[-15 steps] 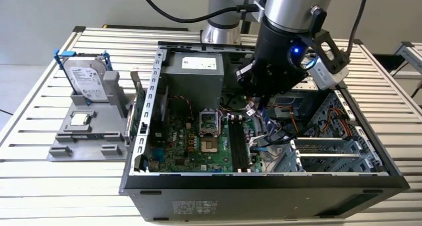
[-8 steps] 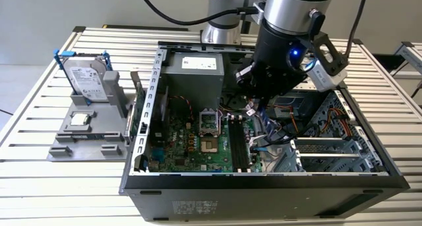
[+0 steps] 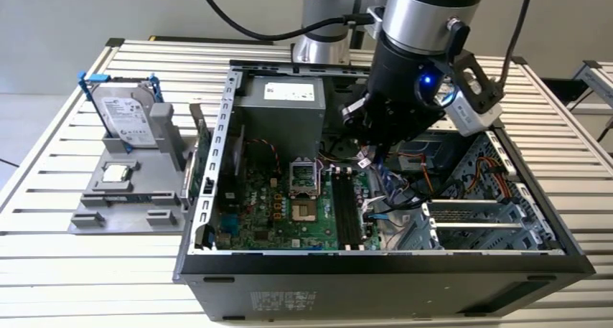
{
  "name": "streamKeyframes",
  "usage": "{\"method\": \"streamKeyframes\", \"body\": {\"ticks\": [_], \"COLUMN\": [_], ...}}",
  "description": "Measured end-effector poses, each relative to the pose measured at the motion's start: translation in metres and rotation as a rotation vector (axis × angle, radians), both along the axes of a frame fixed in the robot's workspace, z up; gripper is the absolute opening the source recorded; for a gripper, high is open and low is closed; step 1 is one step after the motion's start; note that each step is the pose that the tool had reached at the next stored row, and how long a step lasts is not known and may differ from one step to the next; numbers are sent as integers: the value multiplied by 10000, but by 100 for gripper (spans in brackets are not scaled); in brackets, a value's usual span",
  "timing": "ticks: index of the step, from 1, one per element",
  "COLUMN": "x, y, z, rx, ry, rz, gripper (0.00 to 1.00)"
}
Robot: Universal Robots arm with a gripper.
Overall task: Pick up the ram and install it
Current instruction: 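Insert the ram into the slot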
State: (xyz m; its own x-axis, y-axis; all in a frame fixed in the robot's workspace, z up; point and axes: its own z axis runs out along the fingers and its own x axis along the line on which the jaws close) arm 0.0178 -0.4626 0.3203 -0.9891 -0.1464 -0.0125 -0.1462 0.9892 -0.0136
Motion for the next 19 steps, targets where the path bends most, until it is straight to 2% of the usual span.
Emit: {"method": "streamKeyframes", "body": {"ticks": [19], "x": [0], "y": [2], "z": [-98], "rx": [-32], "ry": [0], "rz": [0], "gripper": [0]}}
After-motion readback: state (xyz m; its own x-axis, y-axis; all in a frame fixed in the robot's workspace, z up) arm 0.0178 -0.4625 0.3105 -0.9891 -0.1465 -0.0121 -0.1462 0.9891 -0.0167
